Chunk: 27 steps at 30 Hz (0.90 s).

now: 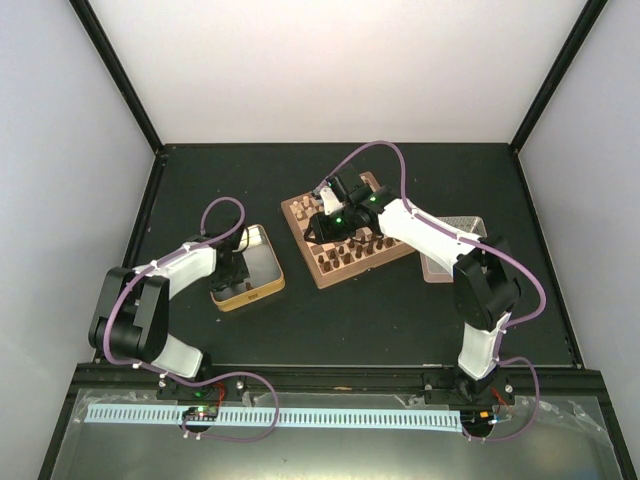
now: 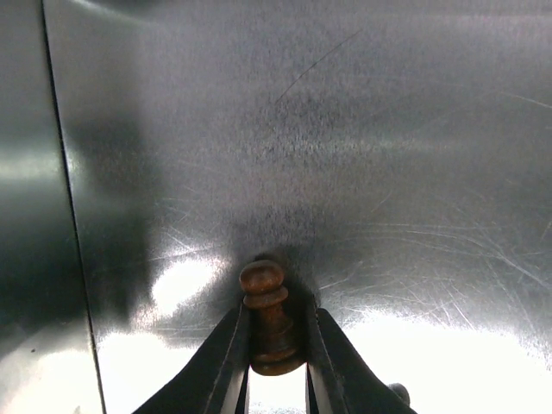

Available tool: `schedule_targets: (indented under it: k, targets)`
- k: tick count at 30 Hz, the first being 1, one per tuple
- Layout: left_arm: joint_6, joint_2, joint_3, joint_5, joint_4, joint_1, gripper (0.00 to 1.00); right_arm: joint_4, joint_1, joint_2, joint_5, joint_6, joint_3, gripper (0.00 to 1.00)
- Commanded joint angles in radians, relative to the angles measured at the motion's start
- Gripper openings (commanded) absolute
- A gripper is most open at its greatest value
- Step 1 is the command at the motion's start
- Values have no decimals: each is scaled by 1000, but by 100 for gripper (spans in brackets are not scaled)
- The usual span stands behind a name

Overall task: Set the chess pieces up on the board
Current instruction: Pick up the chess piece from the storage box, then place the chess piece on the chessboard.

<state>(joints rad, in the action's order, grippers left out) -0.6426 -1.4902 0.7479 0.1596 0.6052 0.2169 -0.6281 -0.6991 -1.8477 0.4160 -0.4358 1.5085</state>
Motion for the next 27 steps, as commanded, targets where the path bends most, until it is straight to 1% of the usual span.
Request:
schedule_targets:
  k: [1, 7, 12, 14, 16, 18, 21, 24, 27]
  targets:
    - [34, 39, 6, -28, -24, -8, 13, 15, 4, 14, -27, -20, 19, 34]
    - [140, 170, 37, -223, -72, 3, 13, 101, 21, 82, 25, -40, -13, 34]
    - [208, 272, 62, -502, -190, 22, 13, 188, 45, 165, 62, -48, -69, 36]
    - [230, 306, 53, -620, -269, 41, 14, 230, 63, 201, 124, -70, -96, 38]
    - [249, 333, 46, -728, -355, 70, 14, 295, 91, 219, 226, -108, -122, 40]
    - [259, 343, 47, -821, -435, 104, 14, 335, 108, 223, 342, -148, -138, 42]
    - [264, 336, 56, -951, -558, 140, 14, 339, 115, 233, 412, -162, -147, 49]
    - [294, 320, 75, -1033, -622, 175, 14, 344, 116, 271, 420, -174, -180, 57]
    - [328, 302, 92, -1096, -666, 198, 13, 317, 125, 308, 407, -181, -203, 59]
